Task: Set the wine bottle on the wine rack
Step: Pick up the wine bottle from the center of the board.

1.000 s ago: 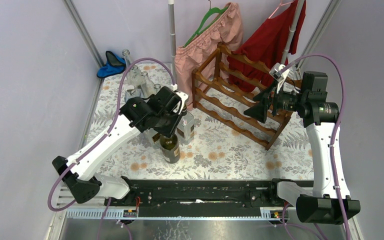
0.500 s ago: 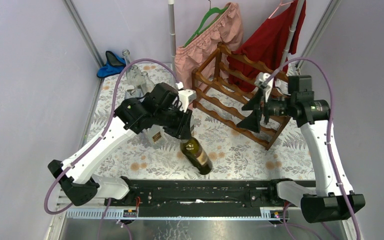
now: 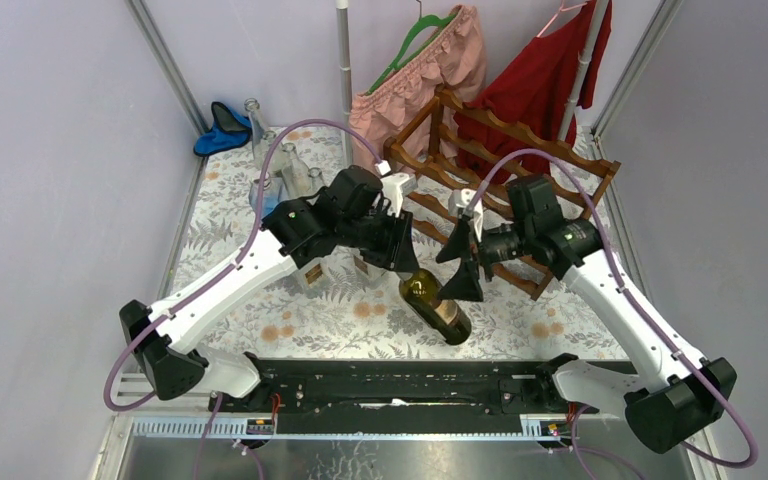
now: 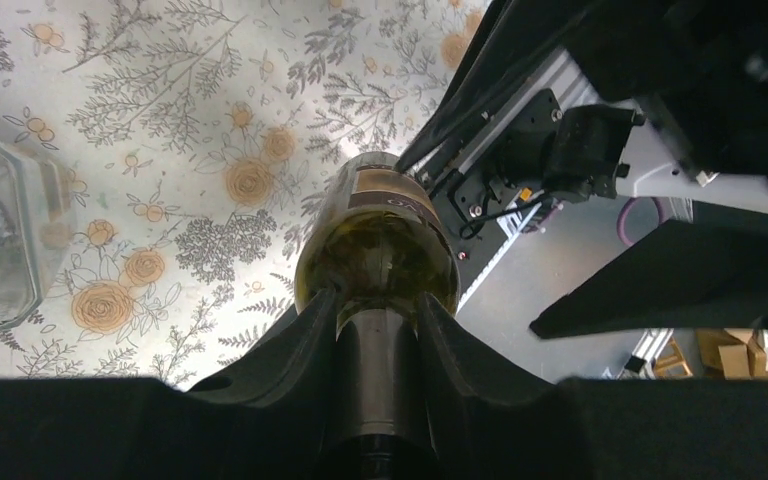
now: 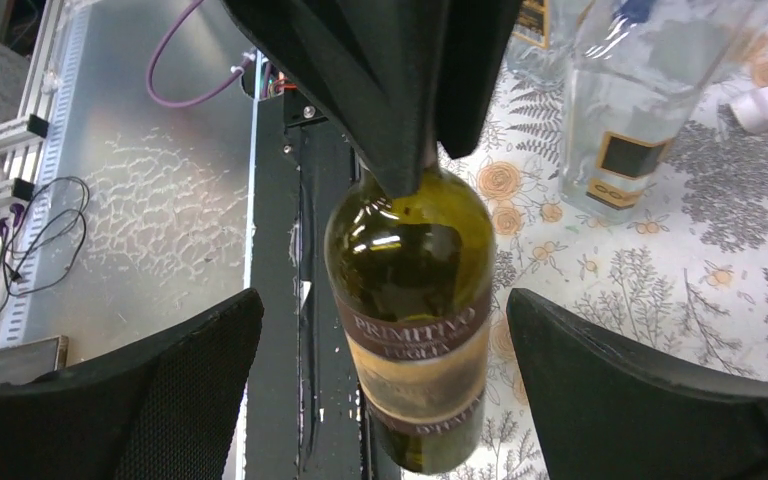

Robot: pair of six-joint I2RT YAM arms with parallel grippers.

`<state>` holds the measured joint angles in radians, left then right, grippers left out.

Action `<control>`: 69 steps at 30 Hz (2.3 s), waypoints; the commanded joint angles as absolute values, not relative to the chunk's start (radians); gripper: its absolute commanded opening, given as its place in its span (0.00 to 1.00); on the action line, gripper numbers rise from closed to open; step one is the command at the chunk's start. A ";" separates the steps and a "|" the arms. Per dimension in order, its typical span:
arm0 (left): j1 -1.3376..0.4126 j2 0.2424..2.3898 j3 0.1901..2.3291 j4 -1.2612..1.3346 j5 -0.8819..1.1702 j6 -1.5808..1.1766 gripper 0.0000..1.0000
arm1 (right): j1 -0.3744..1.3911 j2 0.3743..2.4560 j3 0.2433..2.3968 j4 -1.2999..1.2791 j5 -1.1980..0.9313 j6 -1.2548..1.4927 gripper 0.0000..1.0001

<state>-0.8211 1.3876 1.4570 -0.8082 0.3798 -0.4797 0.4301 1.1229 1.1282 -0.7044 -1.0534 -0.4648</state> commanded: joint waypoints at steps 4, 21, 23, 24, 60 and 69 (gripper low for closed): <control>-0.846 1.352 1.462 -0.631 0.316 -0.561 0.00 | 0.522 1.100 1.041 -0.563 -0.932 -0.421 1.00; -0.852 1.254 1.345 -0.469 0.304 -0.680 0.00 | 0.545 1.049 0.855 -0.469 -0.886 -0.525 1.00; -0.852 1.247 1.330 -0.456 0.300 -0.691 0.00 | 0.547 1.051 0.851 -0.468 -0.891 -0.533 1.00; -0.853 1.244 1.323 -0.447 0.299 -0.700 0.00 | 0.548 1.052 0.853 -0.475 -0.892 -0.541 1.00; -1.004 0.783 0.548 0.272 -0.047 -1.196 0.00 | 0.550 1.161 1.389 -0.892 -0.921 -0.596 1.00; -1.286 0.791 0.396 0.540 -0.483 -1.168 0.00 | 0.506 1.124 1.456 -0.884 -0.854 -0.519 1.00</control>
<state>-1.1934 0.8135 0.4210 0.1570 -0.2058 -1.1366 0.5137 1.1519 1.3815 -0.8764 -0.8803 -0.5640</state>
